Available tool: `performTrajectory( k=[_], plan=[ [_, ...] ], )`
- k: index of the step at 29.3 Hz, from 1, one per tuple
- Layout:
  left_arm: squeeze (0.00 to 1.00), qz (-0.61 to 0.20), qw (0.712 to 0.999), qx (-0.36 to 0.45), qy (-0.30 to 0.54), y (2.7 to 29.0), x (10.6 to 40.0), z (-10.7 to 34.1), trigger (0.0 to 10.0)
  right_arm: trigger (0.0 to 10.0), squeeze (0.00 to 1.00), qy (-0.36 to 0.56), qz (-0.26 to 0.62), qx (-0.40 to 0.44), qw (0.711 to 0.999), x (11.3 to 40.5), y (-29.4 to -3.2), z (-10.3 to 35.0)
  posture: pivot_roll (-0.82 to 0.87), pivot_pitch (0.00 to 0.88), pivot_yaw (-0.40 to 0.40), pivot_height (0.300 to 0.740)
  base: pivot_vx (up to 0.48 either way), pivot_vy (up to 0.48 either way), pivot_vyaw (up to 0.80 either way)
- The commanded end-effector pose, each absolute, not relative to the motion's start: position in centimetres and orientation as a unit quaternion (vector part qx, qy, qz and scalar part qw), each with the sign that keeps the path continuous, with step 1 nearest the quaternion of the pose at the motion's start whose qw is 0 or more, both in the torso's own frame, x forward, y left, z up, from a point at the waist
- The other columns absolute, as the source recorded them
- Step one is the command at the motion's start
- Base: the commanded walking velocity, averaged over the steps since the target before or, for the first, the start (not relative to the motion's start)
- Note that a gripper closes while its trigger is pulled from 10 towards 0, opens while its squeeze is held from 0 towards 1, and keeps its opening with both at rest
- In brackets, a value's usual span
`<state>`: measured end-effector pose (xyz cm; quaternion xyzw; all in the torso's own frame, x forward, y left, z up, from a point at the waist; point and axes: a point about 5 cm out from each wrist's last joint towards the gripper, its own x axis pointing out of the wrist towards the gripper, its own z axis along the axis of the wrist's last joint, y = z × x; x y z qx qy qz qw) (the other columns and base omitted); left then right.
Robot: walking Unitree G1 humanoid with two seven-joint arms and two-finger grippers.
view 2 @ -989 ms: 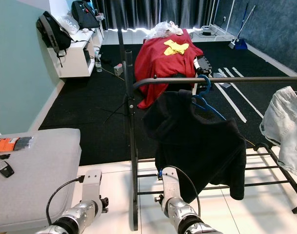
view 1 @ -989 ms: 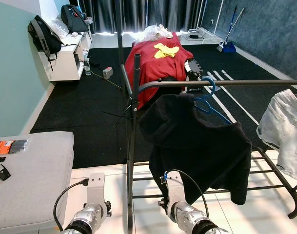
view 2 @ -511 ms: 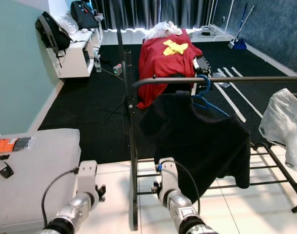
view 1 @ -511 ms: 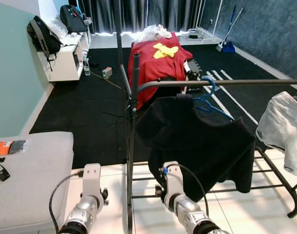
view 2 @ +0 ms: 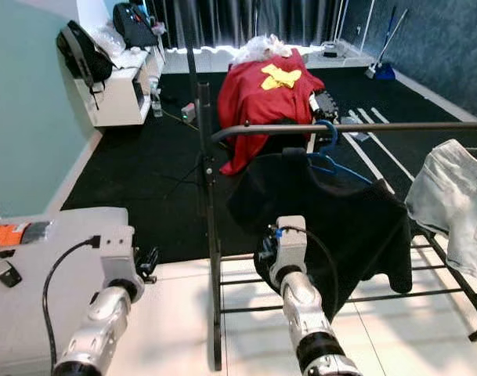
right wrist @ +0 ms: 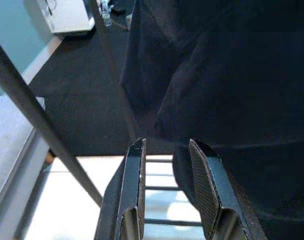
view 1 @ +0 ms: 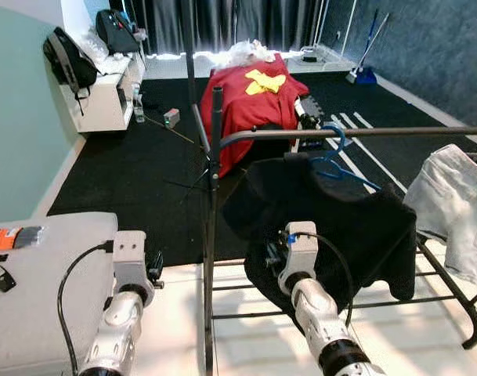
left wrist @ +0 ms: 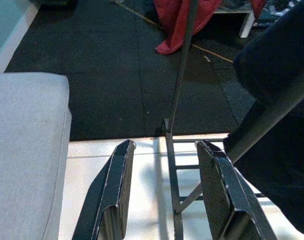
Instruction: Hang hanger
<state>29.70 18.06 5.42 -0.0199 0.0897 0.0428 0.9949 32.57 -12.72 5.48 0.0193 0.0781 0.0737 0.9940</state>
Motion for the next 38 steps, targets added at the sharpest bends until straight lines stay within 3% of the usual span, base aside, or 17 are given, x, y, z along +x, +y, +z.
performTrajectory(
  k=[1, 4, 14, 23, 26, 38],
  plan=[
    [0.0, 0.042, 0.994, -0.027, 0.096, 18.0, 29.5, 5.3, 10.0, 10.0, 0.0, 0.07, 0.078, 0.013, 0.994, 32.4, -12.4, 5.5, 0.03, 0.0, -0.014, 0.74, 0.0, 0.0, 0.0],
    [0.0, 0.012, 0.993, -0.042, 0.112, 16.9, 29.7, 5.4, 10.0, 10.0, 0.0, 0.043, 0.105, 0.028, 0.993, 32.7, -12.2, 6.6, 0.03, 0.0, -0.024, 0.74, 0.0, 0.0, 0.0],
    [0.0, 0.015, 0.995, -0.008, 0.103, 16.8, 29.6, 5.8, 10.0, 10.0, 0.0, 0.015, 0.128, -0.012, 0.992, 31.8, -12.0, 6.8, 0.02, 0.0, -0.017, 0.74, 0.0, 0.0, 0.0],
    [0.0, 0.022, 0.989, -0.048, 0.139, 16.7, 29.2, 5.4, 10.0, 10.0, 0.0, 0.015, 0.141, -0.024, 0.99, 31.5, -11.5, 6.9, 0.03, 0.0, -0.021, 0.74, 0.0, 0.0, 0.0],
    [0.0, 0.028, 0.994, -0.032, 0.1, 17.1, 29.2, 6.7, 10.0, 10.0, 0.0, 0.02, 0.145, -0.023, 0.989, 31.7, -11.8, 6.8, 0.04, 0.0, -0.013, 0.74, 0.0, 0.0, 0.0],
    [0.0, 0.022, 0.996, 0.006, 0.09, 16.9, 29.2, 7.6, 10.0, 10.0, 0.0, 0.006, 0.14, -0.017, 0.99, 31.4, -11.8, 7.6, 0.03, 0.0, -0.019, 0.74, 0.0, 0.0, 0.0]
  ],
)
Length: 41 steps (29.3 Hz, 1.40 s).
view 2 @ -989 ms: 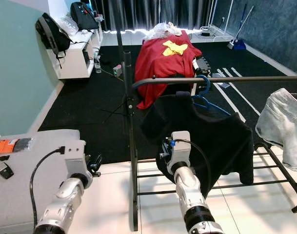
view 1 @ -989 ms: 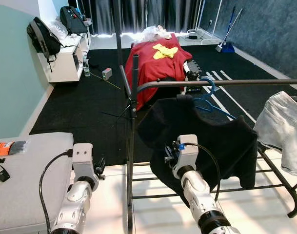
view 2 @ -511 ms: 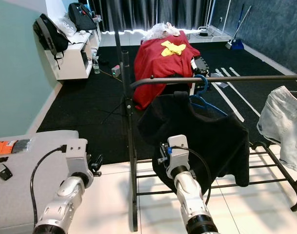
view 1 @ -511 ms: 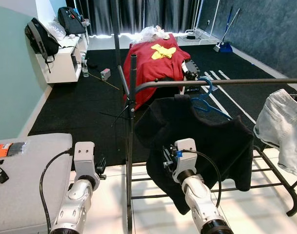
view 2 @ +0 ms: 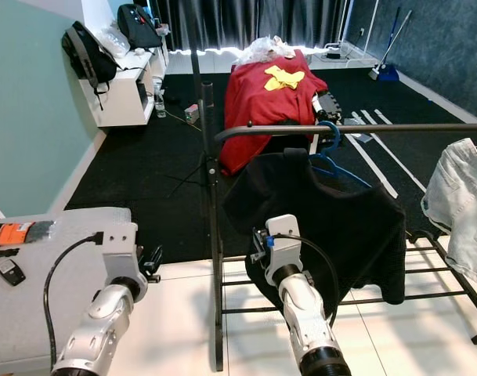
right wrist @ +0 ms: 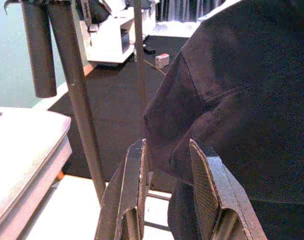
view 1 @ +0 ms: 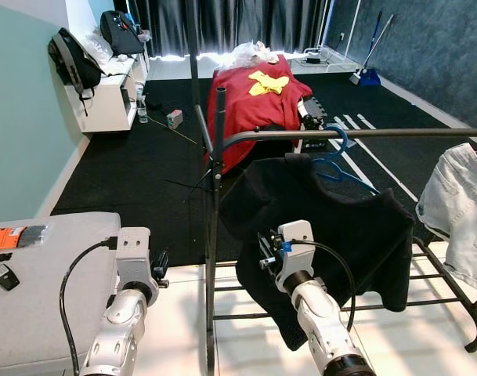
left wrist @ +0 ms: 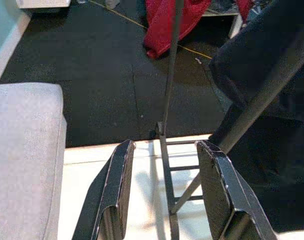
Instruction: Hang hanger
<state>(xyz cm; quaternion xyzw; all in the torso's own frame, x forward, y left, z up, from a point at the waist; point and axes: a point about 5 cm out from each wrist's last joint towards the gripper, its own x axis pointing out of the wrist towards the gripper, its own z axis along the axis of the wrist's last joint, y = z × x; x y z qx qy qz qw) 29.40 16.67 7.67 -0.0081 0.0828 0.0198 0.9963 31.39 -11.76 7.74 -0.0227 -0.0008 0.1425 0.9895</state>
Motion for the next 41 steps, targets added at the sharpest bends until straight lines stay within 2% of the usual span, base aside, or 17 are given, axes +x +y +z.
performTrajectory(
  k=[1, 5, 41],
  plan=[
    [0.0, 0.022, 0.996, 0.006, 0.09, 16.94, 29.22, 7.55, 10.0, 10.0, 0.0, 0.006, 0.14, -0.017, 0.99, 31.36, -11.84, 7.62, 0.03, 0.0, -0.019, 0.74, 0.0, 0.0, 0.0],
    [0.0, 0.018, 0.996, 0.008, 0.09, 16.77, 29.18, 7.75, 10.0, 10.0, 0.0, 0.006, 0.14, -0.018, 0.99, 31.45, -11.92, 7.65, 0.04, 0.0, -0.024, 0.74, 0.0, 0.0, 0.0],
    [0.0, 0.015, 0.994, 0.013, 0.108, 16.47, 29.09, 7.82, 10.0, 10.0, 0.0, 0.021, 0.159, -0.039, 0.986, 31.02, -11.58, 7.47, 0.03, 0.004, -0.019, 0.74, 0.0, -0.471, 0.0]
  ],
)
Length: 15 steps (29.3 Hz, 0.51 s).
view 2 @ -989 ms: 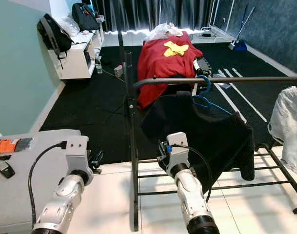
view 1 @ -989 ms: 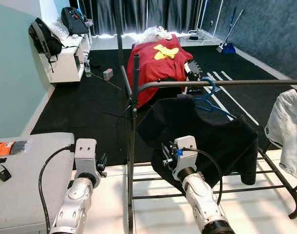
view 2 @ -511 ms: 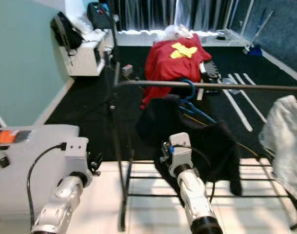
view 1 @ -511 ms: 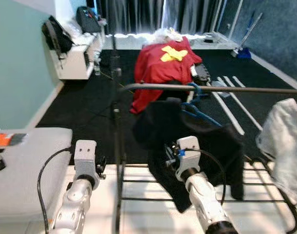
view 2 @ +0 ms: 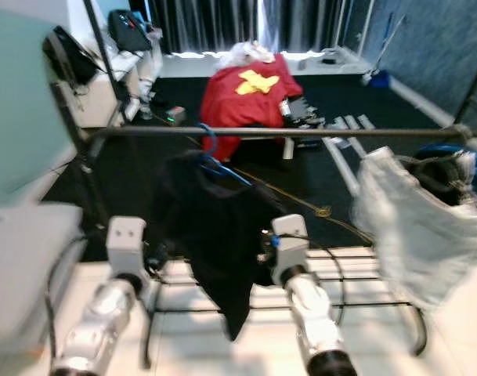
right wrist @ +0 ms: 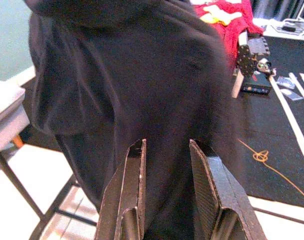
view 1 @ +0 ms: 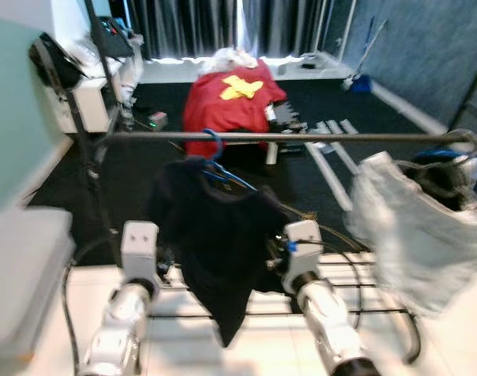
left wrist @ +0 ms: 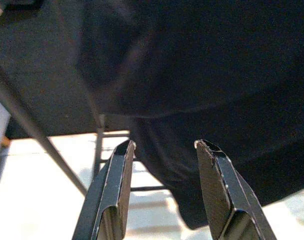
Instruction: Hang hanger
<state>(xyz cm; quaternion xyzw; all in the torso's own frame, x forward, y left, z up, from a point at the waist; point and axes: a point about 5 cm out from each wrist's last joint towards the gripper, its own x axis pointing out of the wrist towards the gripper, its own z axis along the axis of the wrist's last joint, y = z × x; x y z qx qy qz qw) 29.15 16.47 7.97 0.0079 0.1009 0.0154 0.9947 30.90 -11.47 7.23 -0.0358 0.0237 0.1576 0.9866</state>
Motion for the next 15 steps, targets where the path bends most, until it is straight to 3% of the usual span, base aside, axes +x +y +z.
performTrajectory(
  k=[1, 13, 15],
  plan=[
    [0.0, 0.014, 0.994, 0.014, 0.108, 16.45, 29.11, 7.81, 10.0, 10.0, 0.0, 0.021, 0.163, -0.04, 0.986, 30.99, -11.49, 7.48, 0.03, 0.0, -0.017, 0.74, 0.0, -0.472, 0.5],
    [0.0, 0.012, 0.994, 0.015, 0.108, 16.34, 29.23, 7.79, 10.0, 10.0, 0.0, 0.025, 0.167, -0.048, 0.984, 30.98, -11.43, 7.4, 0.03, 0.0, -0.017, 0.74, 0.0, -0.472, 0.78],
    [0.0, 0.012, 0.994, 0.016, 0.109, 16.34, 29.21, 7.75, 10.0, 10.0, 0.0, 0.026, 0.161, -0.038, 0.986, 30.96, -11.53, 7.34, 0.03, 0.0, -0.017, 0.74, 0.0, -0.472, 0.0]
  ],
)
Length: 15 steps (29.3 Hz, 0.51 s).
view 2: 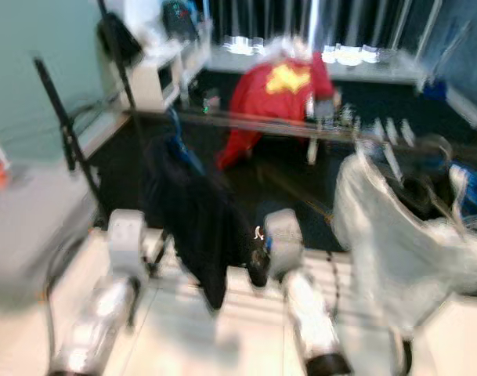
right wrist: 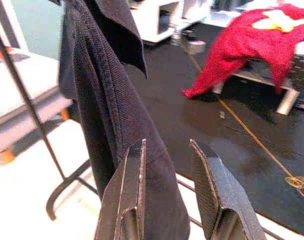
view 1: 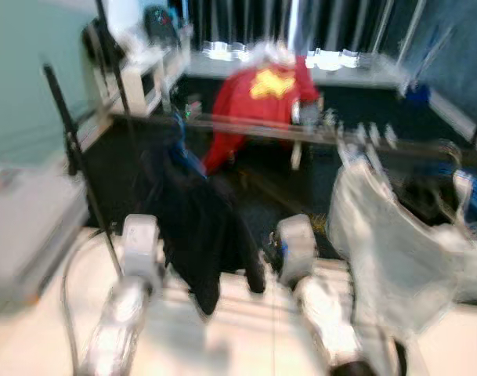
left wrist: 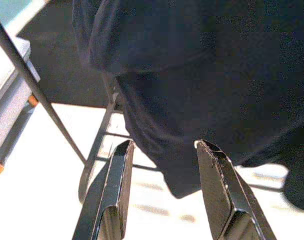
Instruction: Hang hanger
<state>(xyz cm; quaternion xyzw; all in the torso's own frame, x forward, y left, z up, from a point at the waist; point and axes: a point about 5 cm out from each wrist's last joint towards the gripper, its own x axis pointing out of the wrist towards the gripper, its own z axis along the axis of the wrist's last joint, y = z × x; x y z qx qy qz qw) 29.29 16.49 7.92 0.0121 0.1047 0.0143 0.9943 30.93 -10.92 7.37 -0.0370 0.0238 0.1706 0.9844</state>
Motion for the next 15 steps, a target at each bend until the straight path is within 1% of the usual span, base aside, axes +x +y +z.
performTrajectory(
  k=[1, 9, 12, 15],
  plan=[
    [0.0, 0.012, 0.994, 0.016, 0.109, 16.34, 29.21, 7.75, 10.0, 10.0, 0.0, 0.026, 0.161, -0.038, 0.986, 30.96, -11.53, 7.34, 0.03, 0.0, -0.017, 0.74, 0.0, -0.472, 0.0],
    [0.0, 0.014, 0.993, 0.017, 0.115, 16.4, 29.07, 7.6, 10.0, 10.0, 0.0, 0.018, 0.146, -0.032, 0.989, 30.98, -11.93, 7.56, 0.03, 0.0, -0.017, 0.74, 0.0, -0.475, 0.0],
    [0.0, 0.025, 0.99, 0.0, 0.137, 16.57, 29.05, 7.16, 10.0, 10.0, 0.0, 0.018, 0.146, -0.032, 0.989, 30.95, -11.92, 7.56, 0.03, 0.0, -0.016, 0.74, 0.0, 0.0, 0.0],
    [0.0, 0.028, 0.989, -0.008, 0.145, 16.63, 29.04, 6.95, 10.0, 10.0, 0.0, 0.017, 0.146, -0.031, 0.989, 30.94, -11.88, 7.56, 0.03, 0.0, -0.016, 0.74, 0.0, 0.48, 0.0]
  ],
)
